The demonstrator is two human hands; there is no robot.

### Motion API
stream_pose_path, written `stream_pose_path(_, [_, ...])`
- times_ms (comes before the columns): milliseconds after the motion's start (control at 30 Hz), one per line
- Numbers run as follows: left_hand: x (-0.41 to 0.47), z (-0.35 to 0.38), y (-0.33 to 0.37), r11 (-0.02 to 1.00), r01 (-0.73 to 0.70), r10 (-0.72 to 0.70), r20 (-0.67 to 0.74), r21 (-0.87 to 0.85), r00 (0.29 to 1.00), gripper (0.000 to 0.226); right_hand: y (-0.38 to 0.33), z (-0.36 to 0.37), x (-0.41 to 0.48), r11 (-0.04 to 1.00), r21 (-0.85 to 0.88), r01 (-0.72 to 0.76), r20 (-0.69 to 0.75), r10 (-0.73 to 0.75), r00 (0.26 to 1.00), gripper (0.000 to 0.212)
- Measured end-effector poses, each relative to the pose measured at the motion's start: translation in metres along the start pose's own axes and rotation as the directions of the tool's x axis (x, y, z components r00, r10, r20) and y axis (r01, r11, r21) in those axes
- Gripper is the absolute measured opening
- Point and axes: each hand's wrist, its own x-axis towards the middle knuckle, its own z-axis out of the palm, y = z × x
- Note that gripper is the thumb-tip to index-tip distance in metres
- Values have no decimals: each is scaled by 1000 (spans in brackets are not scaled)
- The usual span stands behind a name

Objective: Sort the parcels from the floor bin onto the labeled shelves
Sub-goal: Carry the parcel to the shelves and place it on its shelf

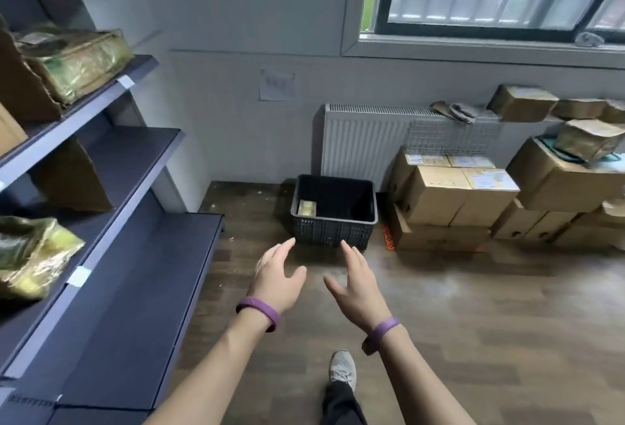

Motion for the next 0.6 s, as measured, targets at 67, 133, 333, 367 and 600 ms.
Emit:
stream_pose_path(67, [41, 9, 11, 1000, 12, -12, -20, 2, 1000, 56, 7, -10, 50, 1000, 9, 13, 9, -13, 1000, 71])
stream_pose_path(133, [82, 16, 23, 999, 45, -45, -40, 0, 998, 56, 11, -22, 101, 1000, 20, 24, 29, -24, 999, 72])
stream_pose_path(333, [191, 25, 60, 994, 112, -112, -73, -4, 991, 56, 14, -62, 229, 998, 33, 54, 77, -56, 995, 72])
stream_pose_path(367, [206, 26, 65, 993, 119, -119, -76, -5, 990, 56, 16, -67, 246, 998, 25, 55, 85, -57, 995, 72])
stream_pose_path(600, [322, 35, 79, 986, 162, -164, -76, -34, 983, 56, 35, -78, 358, 1000, -10, 11, 146, -9, 989, 70])
